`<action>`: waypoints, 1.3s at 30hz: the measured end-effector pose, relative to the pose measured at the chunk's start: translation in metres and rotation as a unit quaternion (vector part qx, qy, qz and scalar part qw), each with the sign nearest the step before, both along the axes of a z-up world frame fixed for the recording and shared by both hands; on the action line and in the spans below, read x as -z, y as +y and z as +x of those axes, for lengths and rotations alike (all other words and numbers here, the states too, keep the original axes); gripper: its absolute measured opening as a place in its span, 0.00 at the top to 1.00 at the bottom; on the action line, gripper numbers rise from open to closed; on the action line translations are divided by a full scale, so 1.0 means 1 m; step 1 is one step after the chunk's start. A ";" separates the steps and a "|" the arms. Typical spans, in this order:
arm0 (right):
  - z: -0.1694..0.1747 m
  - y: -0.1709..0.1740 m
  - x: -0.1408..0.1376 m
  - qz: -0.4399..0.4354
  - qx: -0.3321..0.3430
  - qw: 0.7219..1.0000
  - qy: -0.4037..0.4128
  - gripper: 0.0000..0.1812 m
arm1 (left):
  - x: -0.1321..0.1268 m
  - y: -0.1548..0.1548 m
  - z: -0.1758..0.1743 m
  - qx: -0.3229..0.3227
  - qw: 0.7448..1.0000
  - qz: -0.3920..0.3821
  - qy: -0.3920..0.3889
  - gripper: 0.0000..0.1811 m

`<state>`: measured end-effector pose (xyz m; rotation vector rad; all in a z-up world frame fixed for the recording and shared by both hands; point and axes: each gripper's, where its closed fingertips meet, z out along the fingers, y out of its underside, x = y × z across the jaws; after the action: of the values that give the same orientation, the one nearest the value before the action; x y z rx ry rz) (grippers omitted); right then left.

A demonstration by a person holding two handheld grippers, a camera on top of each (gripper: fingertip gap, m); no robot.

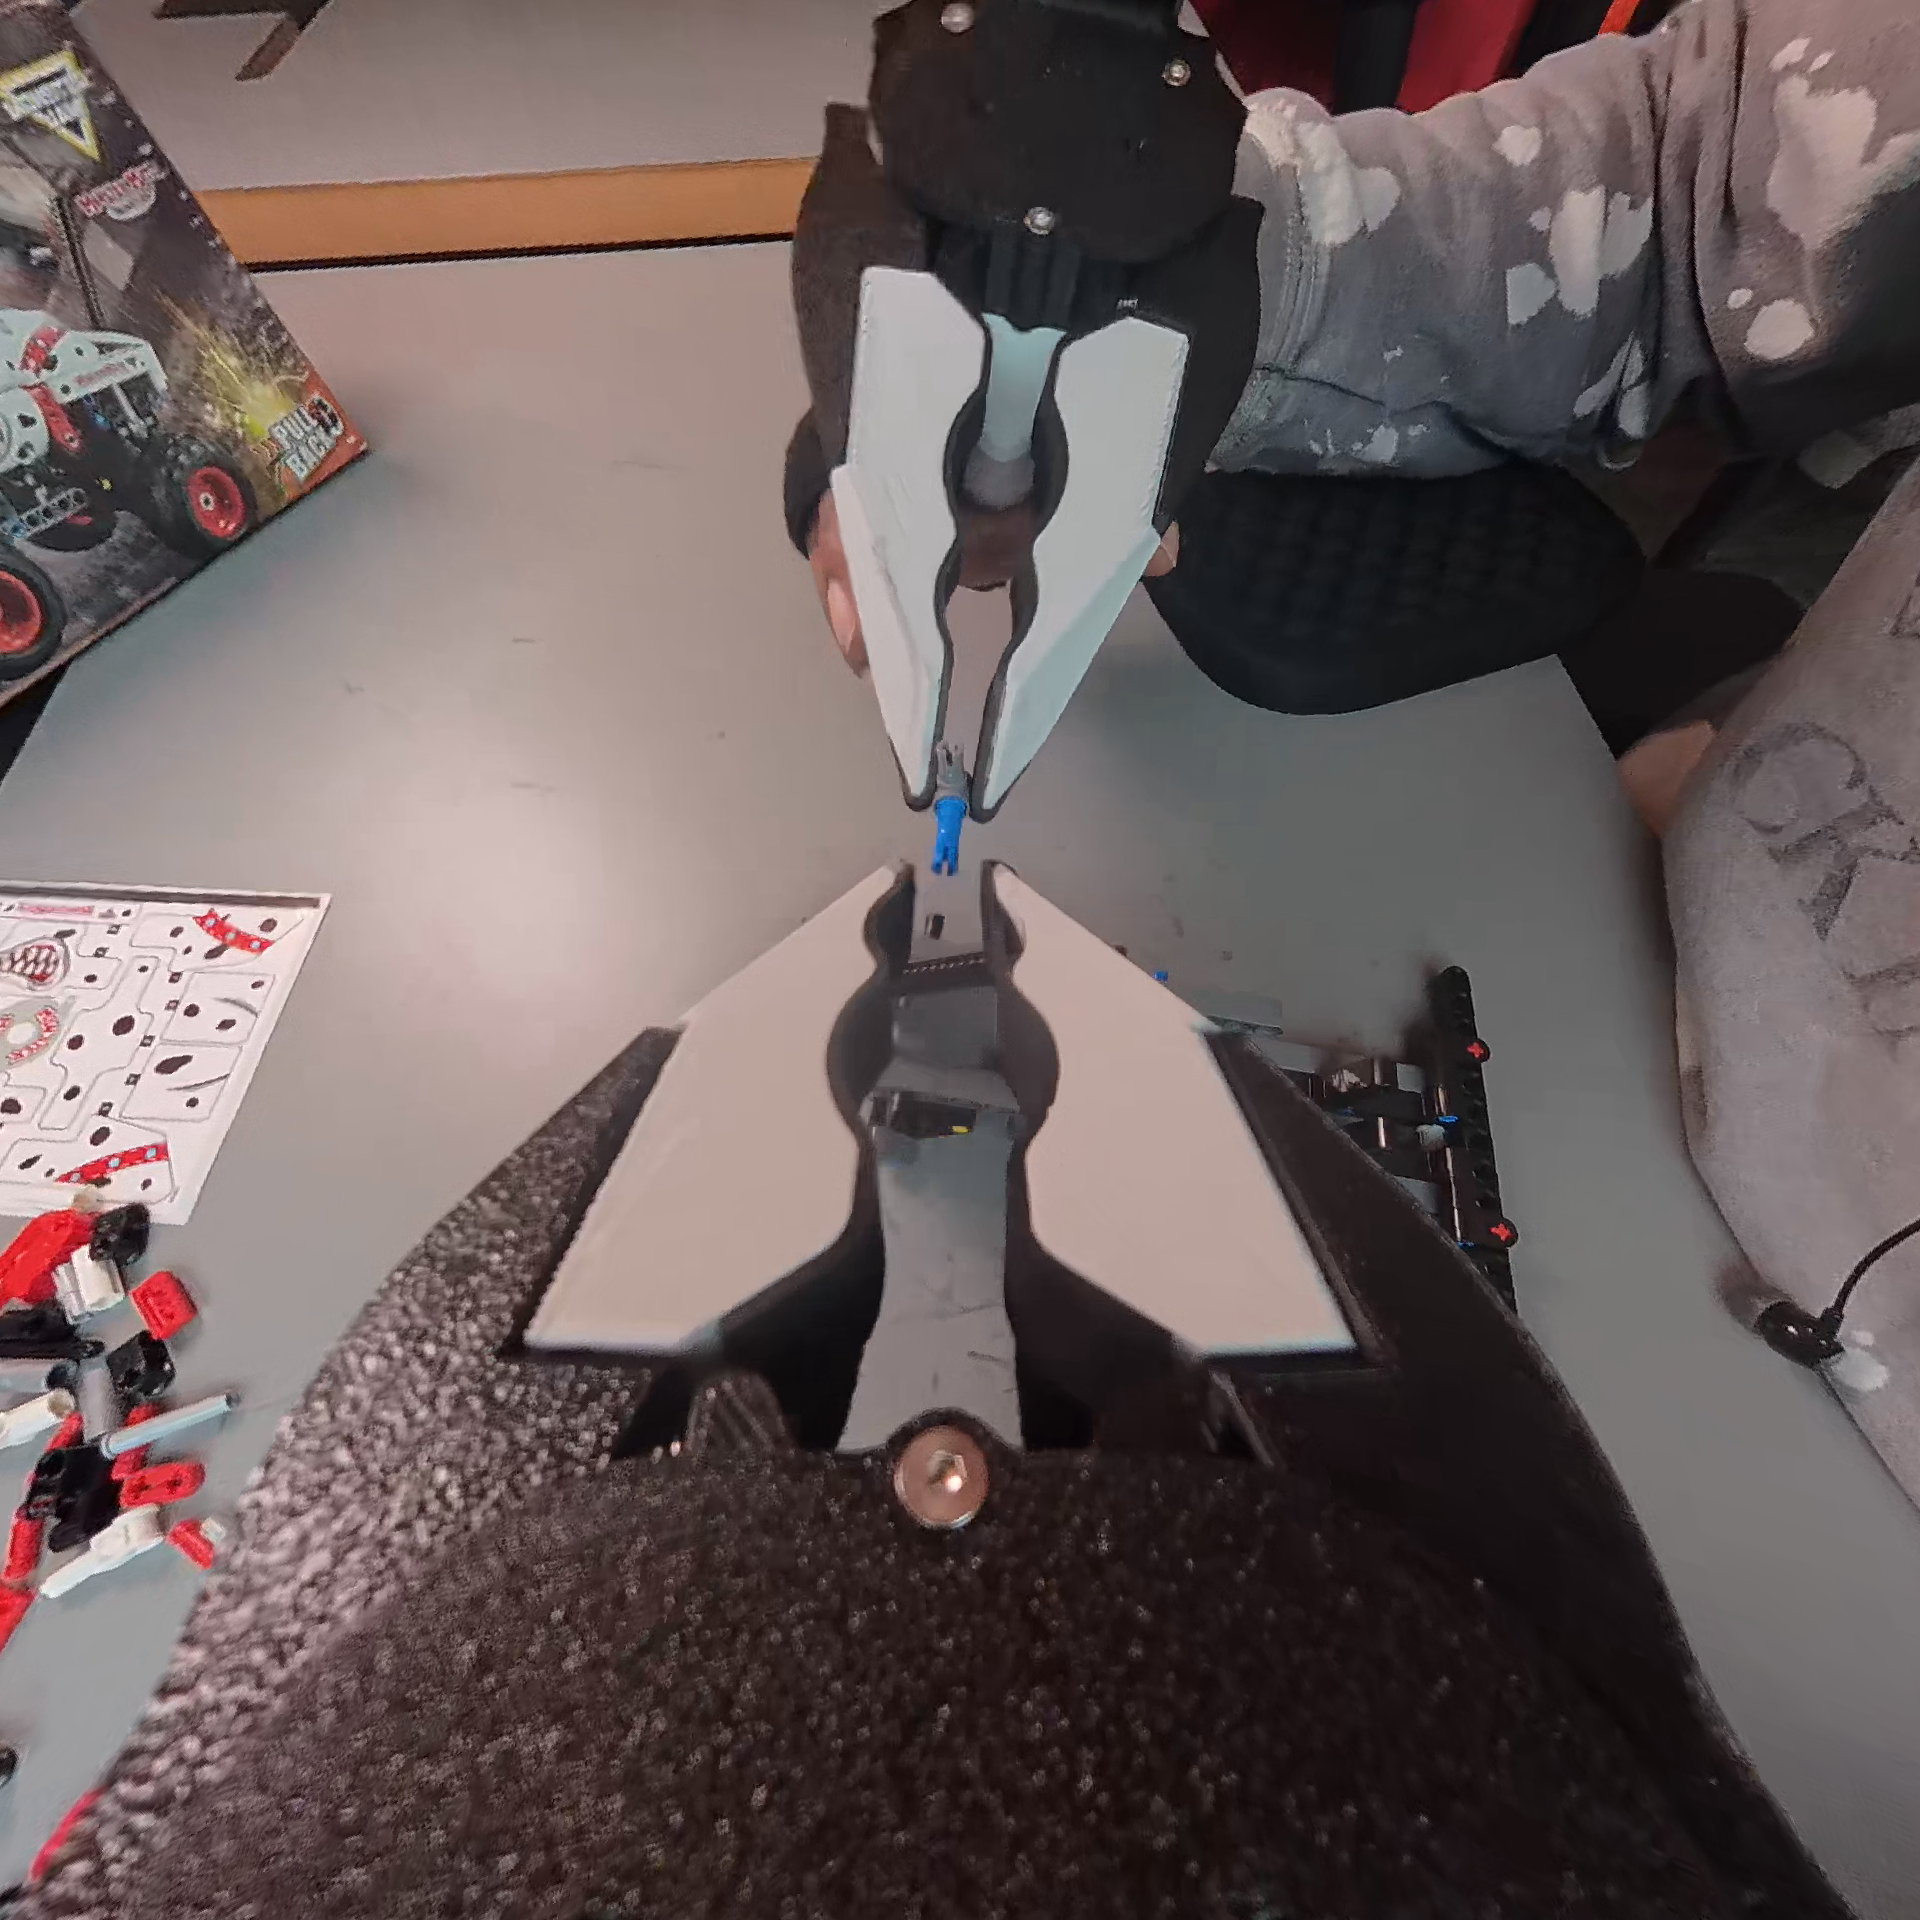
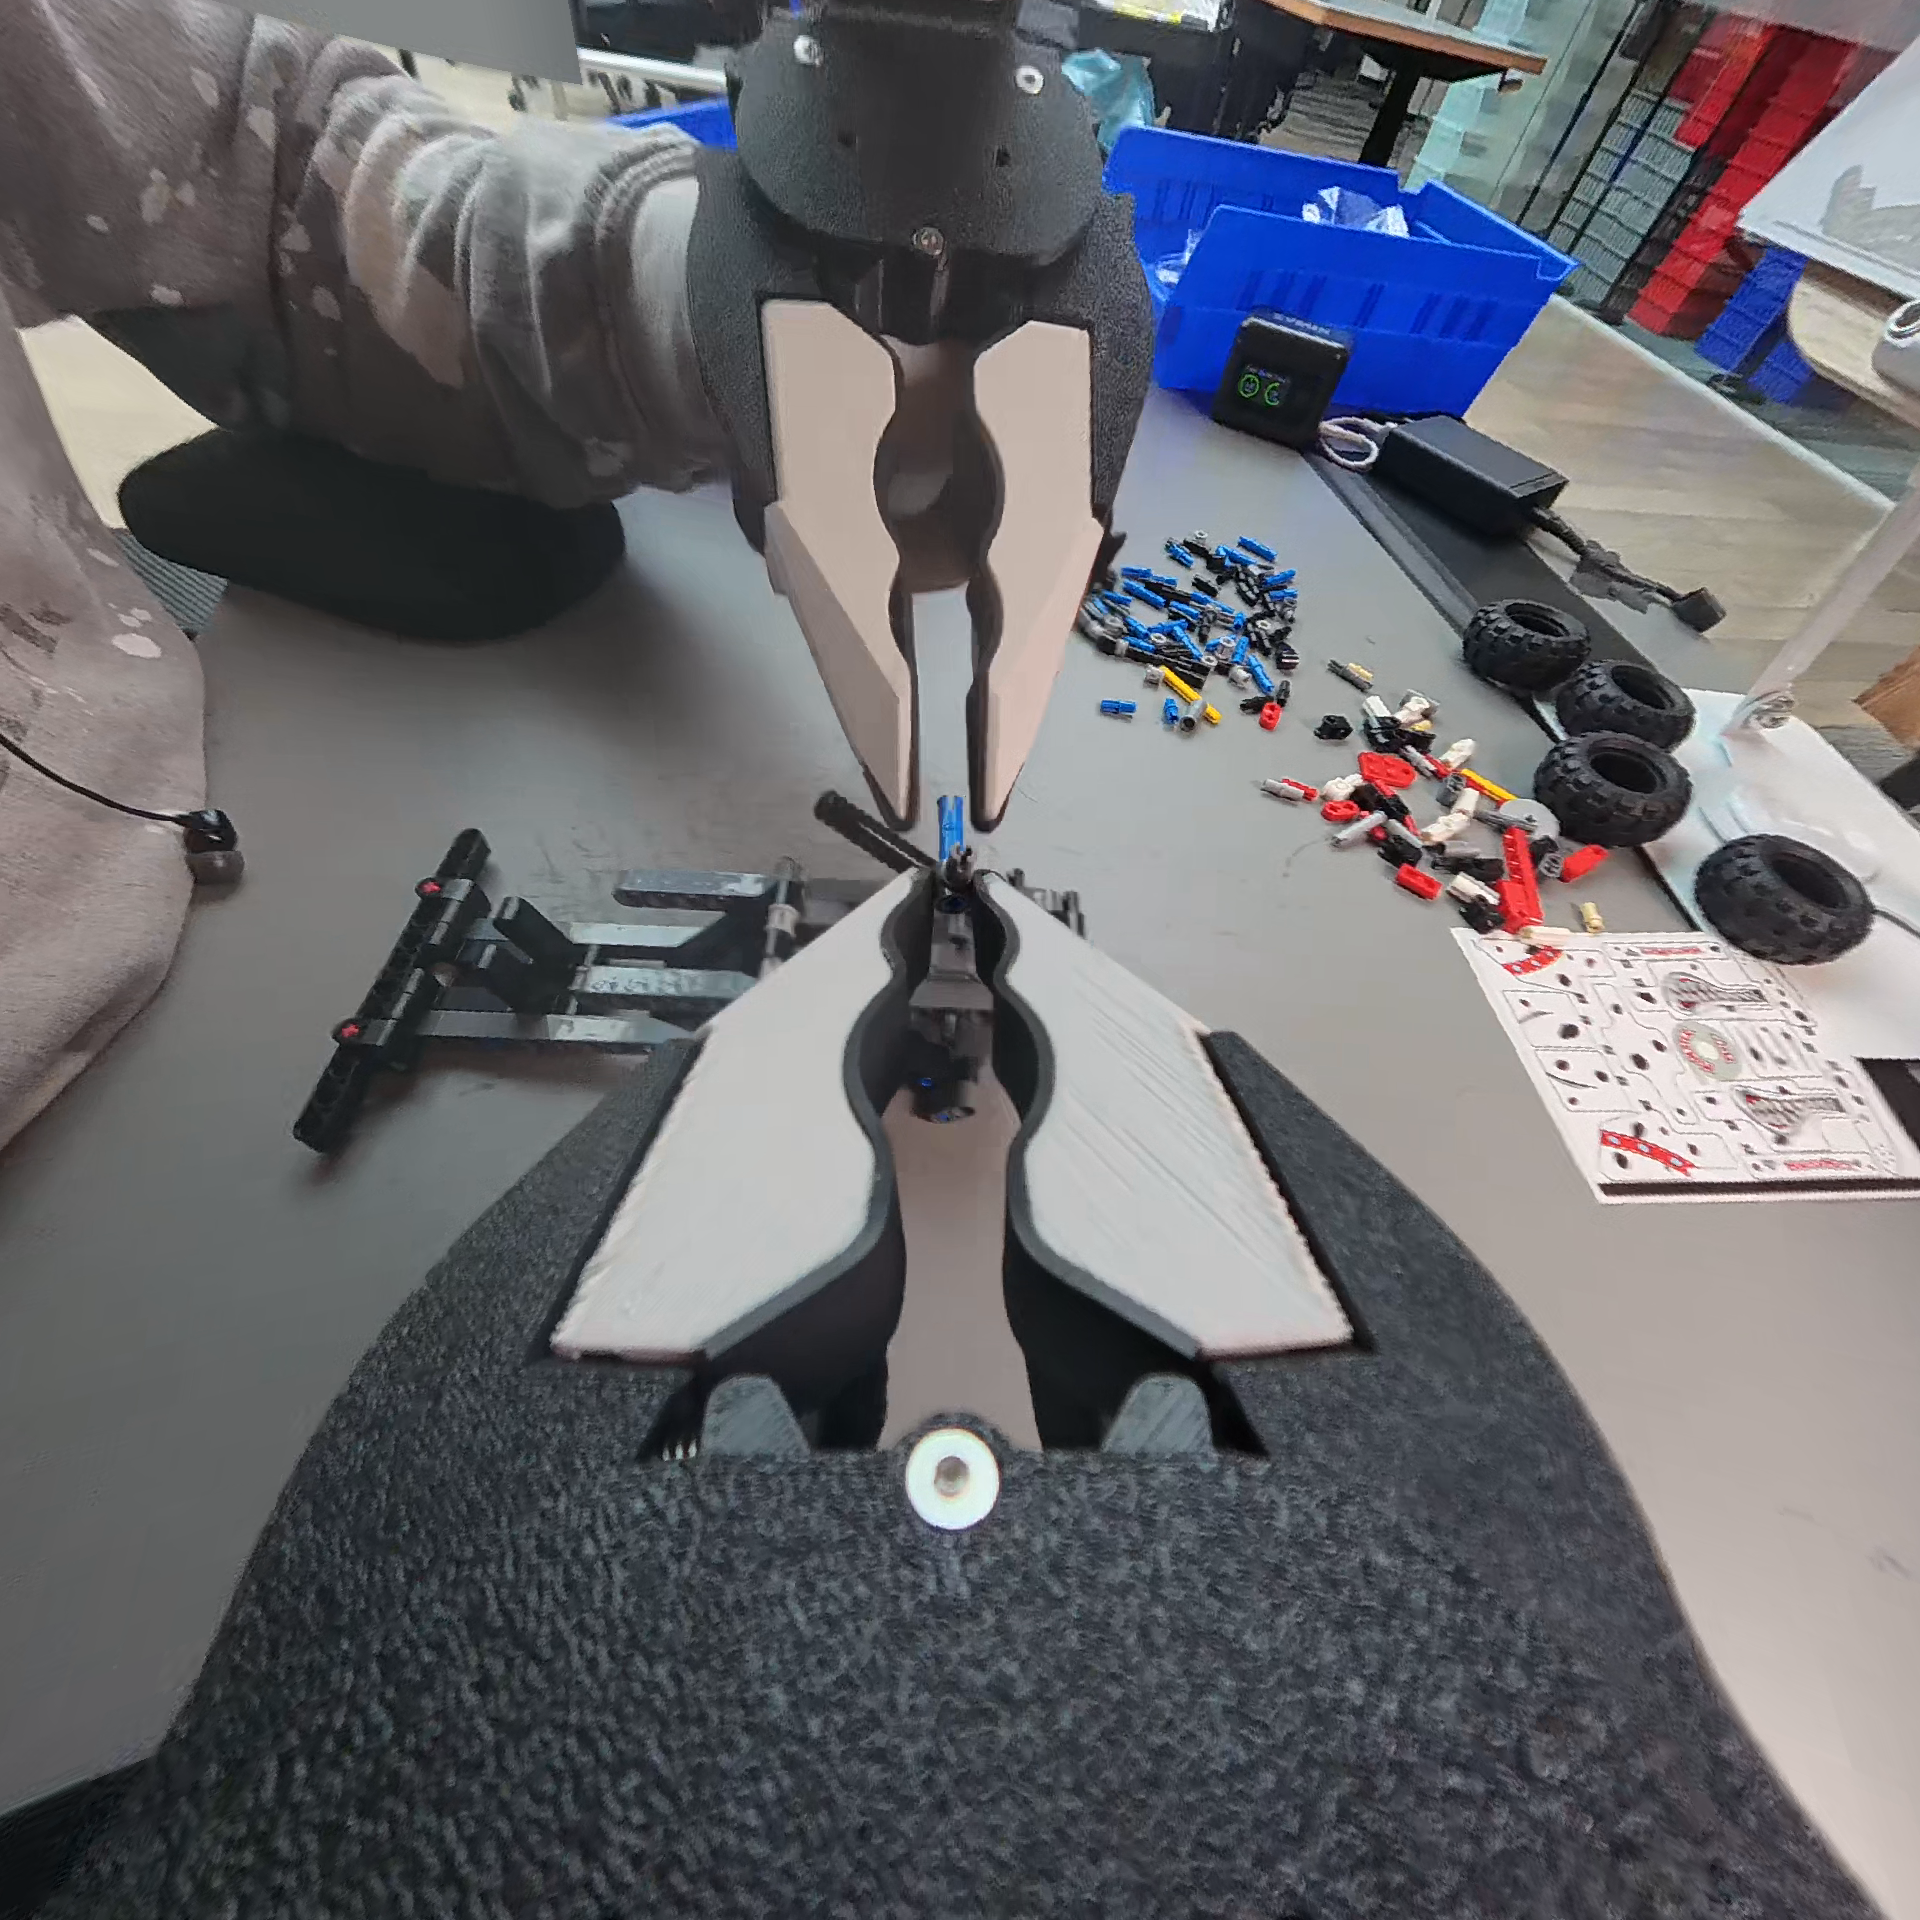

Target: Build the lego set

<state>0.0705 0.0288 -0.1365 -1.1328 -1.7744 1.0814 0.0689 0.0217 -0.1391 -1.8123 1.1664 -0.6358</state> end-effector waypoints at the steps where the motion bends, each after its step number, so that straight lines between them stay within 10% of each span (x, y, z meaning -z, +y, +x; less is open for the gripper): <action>1: 0.001 0.010 0.002 0.022 0.015 1.000 -0.006 0.96 | -0.001 0.005 -0.006 -0.008 1.000 -0.014 -0.010 0.88; 7: 0.009 0.038 0.032 0.041 0.045 0.997 -0.044 0.96 | 0.006 0.032 -0.028 -0.026 0.984 -0.138 -0.111 0.84; 13: 0.010 0.034 0.046 0.022 0.032 0.998 -0.056 0.96 | 0.033 0.002 -0.018 0.097 0.966 -0.211 -0.115 0.51; 39: 0.004 0.022 0.053 0.000 0.010 0.998 -0.056 0.96 | 0.053 0.002 -0.009 0.148 0.983 -0.106 0.016 0.66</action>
<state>0.0746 0.0512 -0.1892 -1.2293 -1.8460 1.0243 0.0602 0.0239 -0.1923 -1.8450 1.4520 -0.9348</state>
